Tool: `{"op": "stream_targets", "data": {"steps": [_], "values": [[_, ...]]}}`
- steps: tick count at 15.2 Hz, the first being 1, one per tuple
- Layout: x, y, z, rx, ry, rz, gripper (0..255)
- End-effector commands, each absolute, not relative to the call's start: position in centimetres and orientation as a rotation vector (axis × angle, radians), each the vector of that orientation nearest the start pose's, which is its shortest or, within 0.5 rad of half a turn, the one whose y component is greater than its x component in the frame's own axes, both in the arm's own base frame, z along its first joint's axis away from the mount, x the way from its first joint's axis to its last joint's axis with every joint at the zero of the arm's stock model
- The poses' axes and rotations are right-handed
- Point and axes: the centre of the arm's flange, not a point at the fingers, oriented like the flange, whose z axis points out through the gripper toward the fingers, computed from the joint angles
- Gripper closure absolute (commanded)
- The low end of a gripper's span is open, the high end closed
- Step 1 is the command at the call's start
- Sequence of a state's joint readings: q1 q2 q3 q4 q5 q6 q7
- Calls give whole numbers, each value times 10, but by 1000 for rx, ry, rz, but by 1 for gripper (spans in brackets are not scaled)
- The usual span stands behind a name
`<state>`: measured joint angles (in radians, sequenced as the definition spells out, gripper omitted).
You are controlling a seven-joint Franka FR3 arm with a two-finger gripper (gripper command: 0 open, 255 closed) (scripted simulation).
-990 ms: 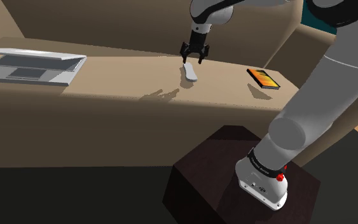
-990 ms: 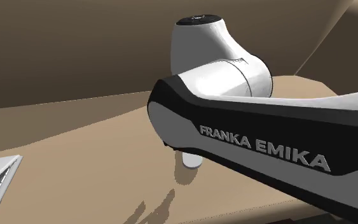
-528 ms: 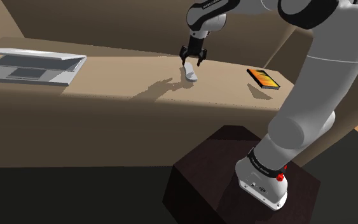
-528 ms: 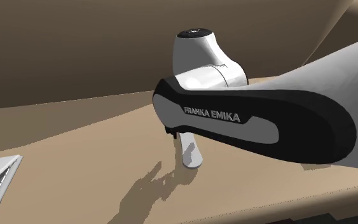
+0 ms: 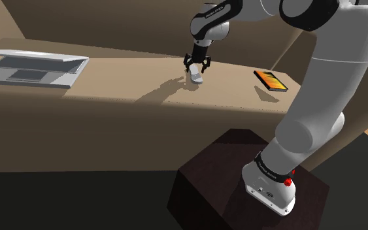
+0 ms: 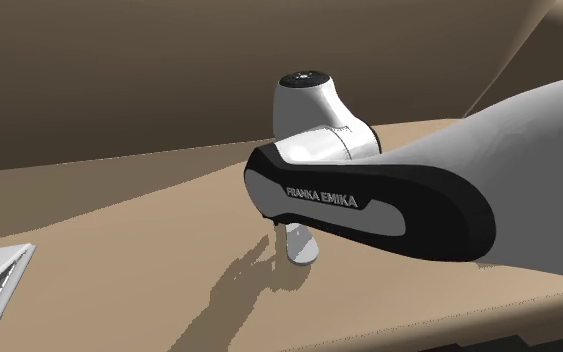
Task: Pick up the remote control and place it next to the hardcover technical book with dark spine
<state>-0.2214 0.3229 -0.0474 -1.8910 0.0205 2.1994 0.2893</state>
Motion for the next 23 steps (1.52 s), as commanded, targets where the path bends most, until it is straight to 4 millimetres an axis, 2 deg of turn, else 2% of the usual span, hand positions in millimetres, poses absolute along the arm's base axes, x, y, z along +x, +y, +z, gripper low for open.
{"op": "stream_targets", "data": {"steps": [1, 5, 6, 15, 23], "values": [[600, -163, 334, -3014, 880, 21, 0], [600, -163, 334, -3014, 880, 21, 0], [600, -163, 334, -3014, 880, 21, 255], [600, -163, 334, -3014, 880, 21, 255], [600, -163, 376, -3014, 880, 21, 255]]}}
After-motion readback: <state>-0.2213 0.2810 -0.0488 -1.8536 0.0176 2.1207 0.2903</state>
